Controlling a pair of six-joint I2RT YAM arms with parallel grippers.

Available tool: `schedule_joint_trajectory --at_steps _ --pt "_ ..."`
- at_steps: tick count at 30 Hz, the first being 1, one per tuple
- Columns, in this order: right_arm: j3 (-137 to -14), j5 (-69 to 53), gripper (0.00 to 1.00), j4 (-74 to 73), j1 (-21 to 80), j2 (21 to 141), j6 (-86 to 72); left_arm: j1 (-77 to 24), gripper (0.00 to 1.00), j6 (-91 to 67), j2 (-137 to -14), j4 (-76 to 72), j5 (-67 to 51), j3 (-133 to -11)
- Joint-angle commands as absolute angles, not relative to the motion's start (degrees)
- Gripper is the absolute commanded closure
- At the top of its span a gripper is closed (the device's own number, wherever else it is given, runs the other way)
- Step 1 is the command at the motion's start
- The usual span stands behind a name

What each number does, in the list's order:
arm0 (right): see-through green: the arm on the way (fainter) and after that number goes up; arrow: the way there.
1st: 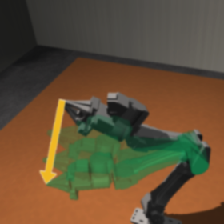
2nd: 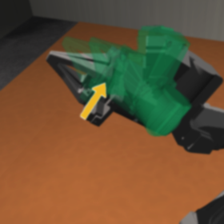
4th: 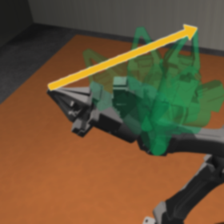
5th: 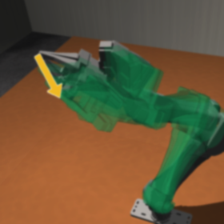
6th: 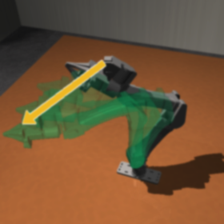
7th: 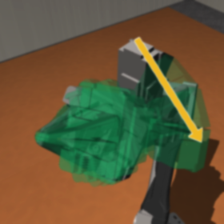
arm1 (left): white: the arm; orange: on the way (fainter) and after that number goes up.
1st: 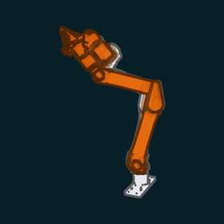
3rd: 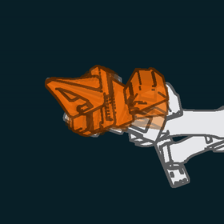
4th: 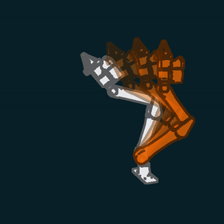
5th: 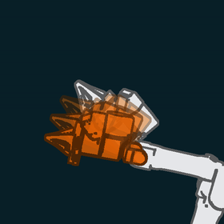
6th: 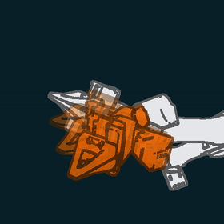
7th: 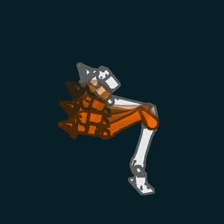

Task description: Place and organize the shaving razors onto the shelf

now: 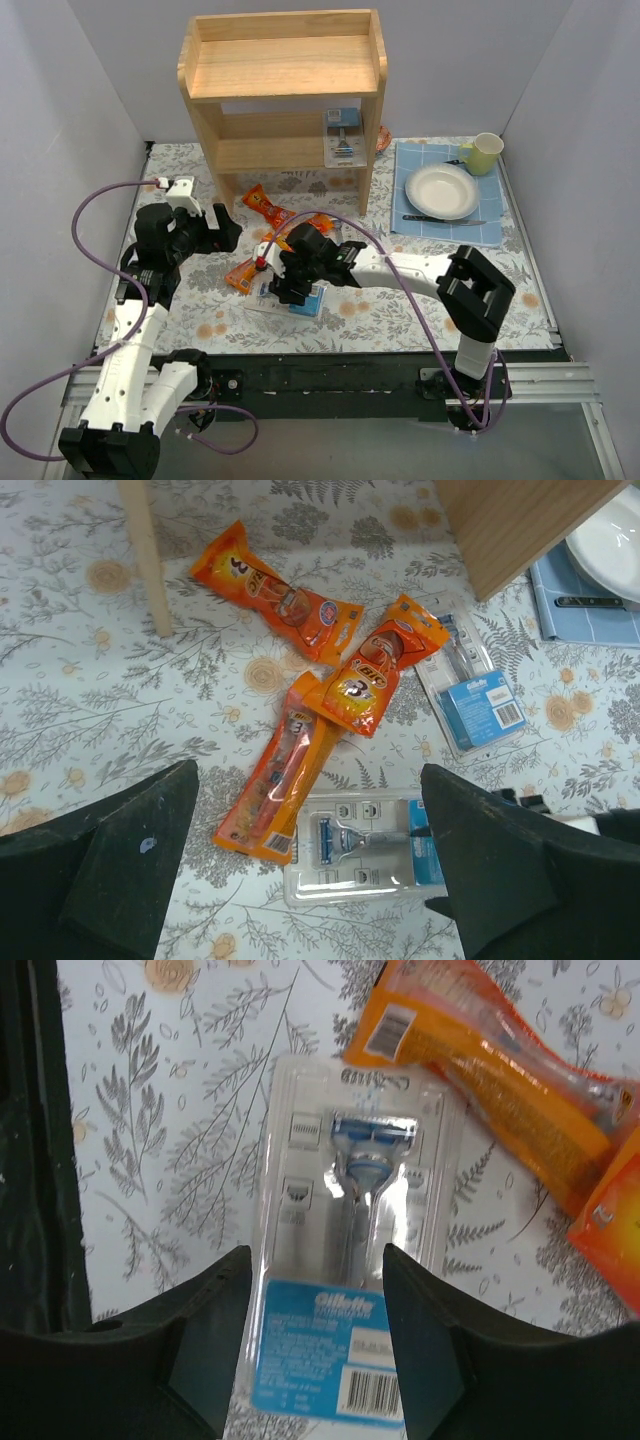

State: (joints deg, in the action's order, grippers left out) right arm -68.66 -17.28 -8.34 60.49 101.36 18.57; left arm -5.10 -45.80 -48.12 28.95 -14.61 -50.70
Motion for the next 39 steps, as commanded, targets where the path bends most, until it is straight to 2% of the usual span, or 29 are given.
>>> schedule_joint_trajectory --at_steps 1,10,12,16,17,20,22,26,27,29,39 --pt "-75.4 -15.6 0.38 -4.6 60.9 107.4 17.8 -3.5 0.06 -47.3 -44.8 33.4 -13.1 -53.0" --pt "-79.4 -16.5 0.44 -8.1 63.5 114.5 25.7 -3.3 0.06 -47.7 -44.7 33.4 -12.0 -54.8" --pt "-78.8 -14.9 0.48 -8.7 64.2 115.0 27.9 -3.3 0.06 -48.1 -44.8 33.0 -12.1 -54.9" --pt "-77.3 -13.5 0.66 -11.0 64.5 115.1 32.1 -3.0 0.06 -48.5 -44.1 32.8 -13.0 -54.6" --pt "-77.1 -13.4 0.76 -11.9 64.7 114.9 33.6 -3.0 0.06 -48.4 -44.0 32.8 -13.2 -54.5" --pt "-75.1 -14.0 0.87 -17.2 65.4 113.6 42.9 -3.0 0.06 -47.2 -43.2 33.0 -14.5 -53.6" --pt "-73.7 -13.2 0.87 -19.7 65.6 113.0 46.2 -3.0 0.06 -46.8 -43.0 33.5 -16.1 -52.7" --pt "-72.6 -9.6 0.62 -21.6 65.6 113.5 47.4 -3.0 0.07 -46.3 -42.9 33.7 -18.4 -51.1" --pt "-72.1 -9.1 0.6 -20.8 65.6 113.3 47.4 -3.0 0.07 -46.2 -42.9 33.7 -18.7 -50.9" --pt "-71.9 -8.7 0.57 -20.0 65.7 113.0 46.5 -3.0 0.07 -46.1 -42.9 33.4 -19.5 -50.6" --pt "-80.9 -11.2 0.56 -20.9 65.7 110.2 40.6 -3.0 0.07 -45.9 -44.0 34.1 -21.8 -54.8"
